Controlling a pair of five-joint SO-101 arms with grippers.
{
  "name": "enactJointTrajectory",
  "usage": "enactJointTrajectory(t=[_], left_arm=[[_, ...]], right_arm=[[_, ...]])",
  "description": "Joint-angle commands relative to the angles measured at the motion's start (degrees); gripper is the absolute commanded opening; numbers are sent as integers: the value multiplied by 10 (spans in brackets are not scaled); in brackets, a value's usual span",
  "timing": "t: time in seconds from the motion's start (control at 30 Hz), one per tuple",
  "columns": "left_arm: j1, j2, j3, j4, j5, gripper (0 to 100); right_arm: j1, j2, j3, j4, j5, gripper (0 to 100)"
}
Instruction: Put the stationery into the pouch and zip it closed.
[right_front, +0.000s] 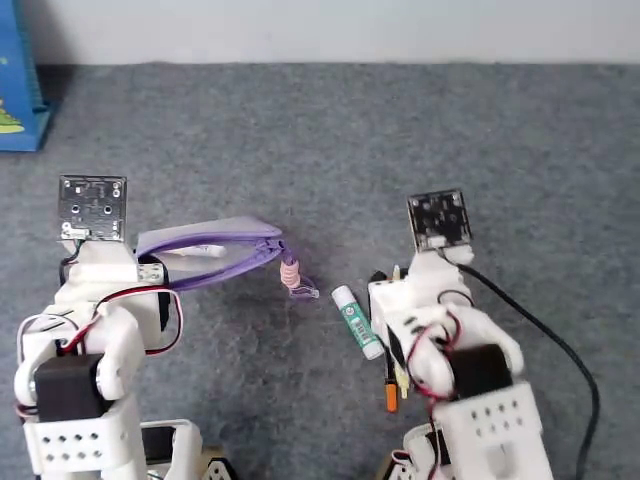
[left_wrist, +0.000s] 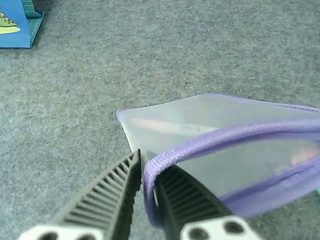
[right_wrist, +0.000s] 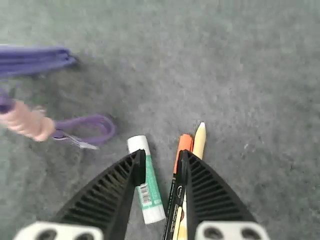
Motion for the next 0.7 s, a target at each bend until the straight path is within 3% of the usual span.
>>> enactJointTrajectory(t=[0.0,0.27,0.43,0.67], left_arm=[[1,4,-4,-4,4,13],[1,4,-4,-4,4,13],[1,4,-4,-3,4,13],[1,4,-4,-3,4,13]], right_arm=[[9,83,-1,-39,-4,117],[54,293,-14,-130,-4,115],[103,399,-69,-130,-3,115],[105,511,-135,-133,-3,115]])
